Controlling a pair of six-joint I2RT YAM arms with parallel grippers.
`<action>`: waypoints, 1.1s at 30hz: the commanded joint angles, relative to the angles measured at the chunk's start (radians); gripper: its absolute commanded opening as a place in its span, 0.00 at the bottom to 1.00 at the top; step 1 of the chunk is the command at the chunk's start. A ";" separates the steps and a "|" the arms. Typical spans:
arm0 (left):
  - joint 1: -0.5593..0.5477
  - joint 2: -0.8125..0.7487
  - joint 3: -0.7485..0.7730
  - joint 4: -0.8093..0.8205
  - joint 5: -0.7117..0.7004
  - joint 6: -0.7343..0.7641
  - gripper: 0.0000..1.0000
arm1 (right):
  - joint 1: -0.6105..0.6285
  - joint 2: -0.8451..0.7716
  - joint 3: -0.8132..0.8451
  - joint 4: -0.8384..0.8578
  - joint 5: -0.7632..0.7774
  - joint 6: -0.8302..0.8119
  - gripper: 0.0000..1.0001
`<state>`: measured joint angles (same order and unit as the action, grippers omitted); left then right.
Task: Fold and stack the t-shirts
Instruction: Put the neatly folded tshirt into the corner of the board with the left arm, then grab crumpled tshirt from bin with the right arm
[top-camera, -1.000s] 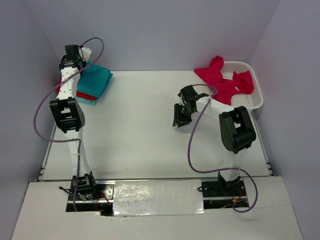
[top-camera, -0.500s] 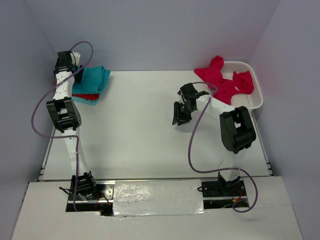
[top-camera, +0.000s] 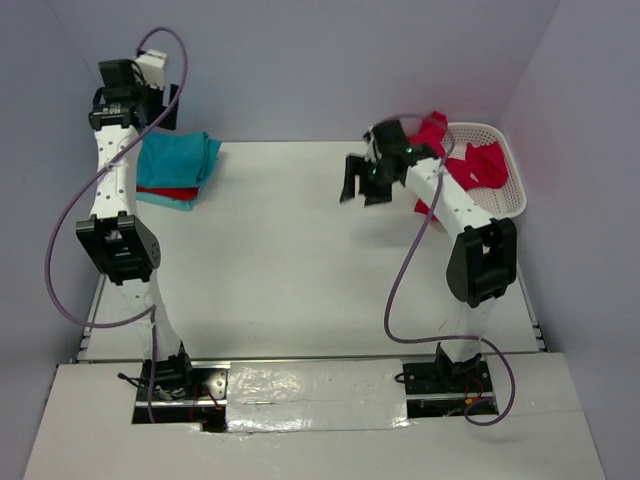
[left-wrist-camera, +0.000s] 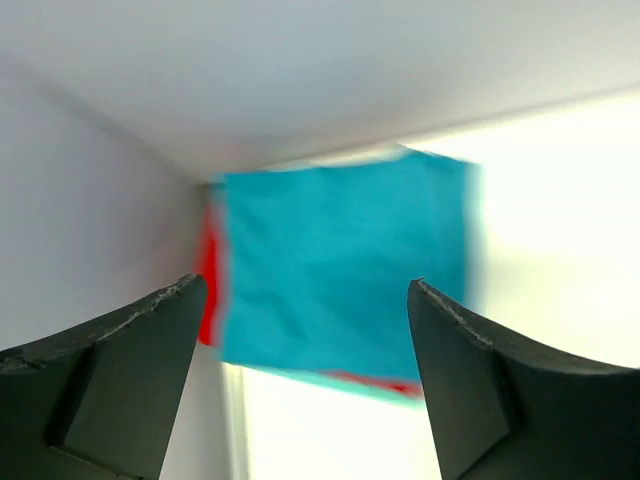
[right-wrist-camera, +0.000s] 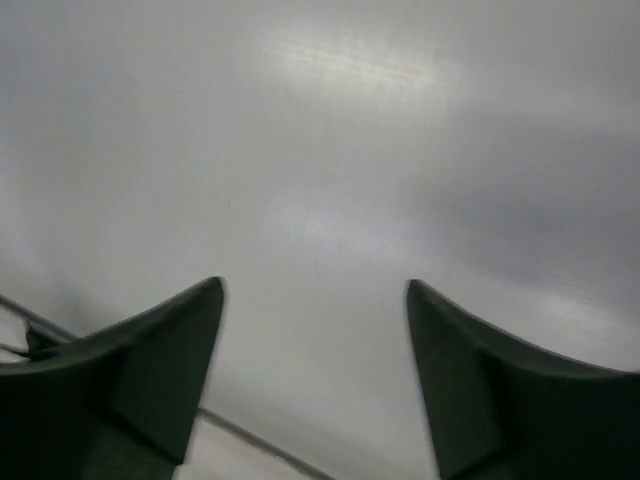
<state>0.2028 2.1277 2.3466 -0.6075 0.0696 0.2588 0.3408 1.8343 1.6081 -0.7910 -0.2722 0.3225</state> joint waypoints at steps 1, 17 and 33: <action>-0.130 -0.115 -0.157 -0.184 0.087 0.082 0.94 | -0.094 0.052 0.310 -0.131 0.125 -0.086 0.87; -0.195 -0.204 -0.218 -0.552 0.046 0.085 0.89 | -0.575 0.572 0.812 -0.143 0.337 0.053 1.00; -0.244 -0.008 0.010 -0.572 -0.172 0.155 0.93 | -0.588 0.640 0.684 -0.157 0.235 0.026 0.00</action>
<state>-0.0402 2.1193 2.3672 -1.1965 -0.0723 0.3927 -0.2546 2.5420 2.3497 -0.9333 -0.0460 0.3534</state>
